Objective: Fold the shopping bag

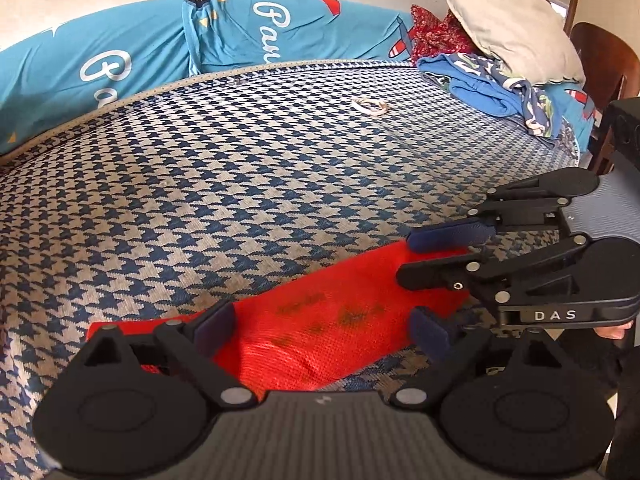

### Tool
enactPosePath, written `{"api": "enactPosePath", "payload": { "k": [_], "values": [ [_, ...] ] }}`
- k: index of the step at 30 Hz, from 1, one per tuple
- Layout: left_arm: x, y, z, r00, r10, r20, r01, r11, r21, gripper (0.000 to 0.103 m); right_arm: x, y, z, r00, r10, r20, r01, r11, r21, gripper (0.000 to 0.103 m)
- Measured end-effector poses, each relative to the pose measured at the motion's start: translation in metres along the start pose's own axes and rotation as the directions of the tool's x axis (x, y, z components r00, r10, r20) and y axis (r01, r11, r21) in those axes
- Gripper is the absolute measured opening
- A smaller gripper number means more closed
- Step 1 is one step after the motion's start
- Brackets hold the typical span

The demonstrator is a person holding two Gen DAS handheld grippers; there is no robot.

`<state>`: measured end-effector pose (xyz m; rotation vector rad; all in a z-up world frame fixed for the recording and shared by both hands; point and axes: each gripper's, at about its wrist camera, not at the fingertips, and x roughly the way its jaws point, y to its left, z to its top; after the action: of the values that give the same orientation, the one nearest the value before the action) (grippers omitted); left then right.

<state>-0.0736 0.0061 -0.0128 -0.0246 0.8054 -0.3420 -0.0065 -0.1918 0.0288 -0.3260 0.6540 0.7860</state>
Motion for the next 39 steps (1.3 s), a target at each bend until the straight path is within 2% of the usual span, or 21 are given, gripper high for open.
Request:
{"api": "enactPosePath", "payload": {
  "k": [8,13,24,39],
  "values": [
    [0.005,-0.005,-0.002,0.999,0.05,0.005,-0.05,0.999,0.006,0.092,0.001,0.003,0.0,1.0,-0.007,-0.008,0.007,1.0,-0.016,0.026],
    [0.005,-0.012,-0.003,0.996,0.087,0.006,-0.087,0.996,0.019,0.097,0.001,0.007,-0.001,1.0,-0.014,-0.011,0.014,0.999,-0.039,0.027],
    [0.006,-0.026,-0.007,0.986,0.168,0.009,-0.168,0.985,0.046,0.097,0.002,0.001,0.0,0.999,0.015,-0.03,-0.015,1.0,-0.005,0.027],
    [0.01,-0.019,-0.01,0.99,0.137,0.023,-0.137,0.99,0.024,0.098,0.005,0.004,0.003,0.999,0.003,-0.046,-0.004,1.0,-0.016,0.027]
  ]
}}
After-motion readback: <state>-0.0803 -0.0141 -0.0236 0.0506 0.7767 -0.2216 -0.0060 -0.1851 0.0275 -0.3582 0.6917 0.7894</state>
